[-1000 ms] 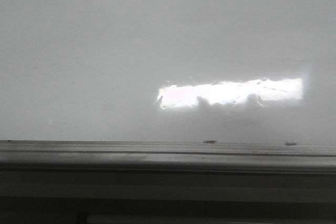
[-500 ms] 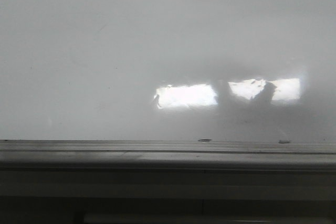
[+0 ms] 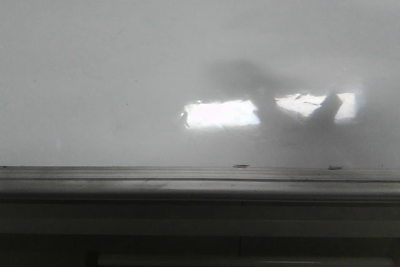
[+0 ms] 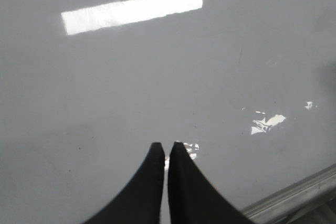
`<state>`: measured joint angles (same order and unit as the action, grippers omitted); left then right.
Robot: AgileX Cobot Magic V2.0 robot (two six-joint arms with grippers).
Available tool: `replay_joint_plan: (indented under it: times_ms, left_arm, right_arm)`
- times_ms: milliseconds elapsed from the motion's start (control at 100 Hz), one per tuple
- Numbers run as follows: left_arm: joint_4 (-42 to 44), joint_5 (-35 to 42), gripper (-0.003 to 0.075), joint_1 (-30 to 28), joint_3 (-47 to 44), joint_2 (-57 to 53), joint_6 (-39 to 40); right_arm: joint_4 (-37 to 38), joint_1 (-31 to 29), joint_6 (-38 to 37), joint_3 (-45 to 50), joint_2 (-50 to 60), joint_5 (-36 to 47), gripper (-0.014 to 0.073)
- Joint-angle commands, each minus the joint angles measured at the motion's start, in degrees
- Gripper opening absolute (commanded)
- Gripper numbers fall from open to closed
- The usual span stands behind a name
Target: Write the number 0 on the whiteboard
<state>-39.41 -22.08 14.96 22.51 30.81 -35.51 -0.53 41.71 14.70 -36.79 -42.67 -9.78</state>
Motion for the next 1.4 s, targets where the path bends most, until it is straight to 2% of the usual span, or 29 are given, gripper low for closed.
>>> replay_joint_plan:
  times_ms: [0, 190, 430, 830, 1130, 1390]
  left_arm:
    - [-1.3, 3.0, -0.0020, 0.0, 2.2, 0.1, 0.3]
    - [-1.3, 3.0, -0.0020, 0.0, 2.2, 0.1, 0.3]
    - [-1.3, 3.0, -0.0020, 0.0, 2.2, 0.1, 0.3]
    - [-1.3, 3.0, -0.0020, 0.0, 2.2, 0.1, 0.3]
    - [-1.3, 3.0, -0.0020, 0.0, 2.2, 0.1, 0.3]
    - [-1.3, 3.2, -0.0020, 0.0, 2.2, 0.1, 0.3]
  right_arm:
    - [-1.9, -2.0, 2.6, -0.2, 0.0, 8.4, -0.0050]
    - [-4.2, -4.7, 5.2, 1.3, -1.8, 9.8, -0.0050]
    - [-2.8, -4.7, 5.3, 1.4, -4.2, 12.7, -0.0050]
    - [-2.8, -4.7, 5.3, 1.4, -4.1, 12.8, -0.0050]
    - [-2.3, -4.7, 5.3, 1.2, -4.4, 17.1, -0.0049]
    - [-0.8, -4.7, 5.3, -0.5, -8.6, 15.8, -0.0049]
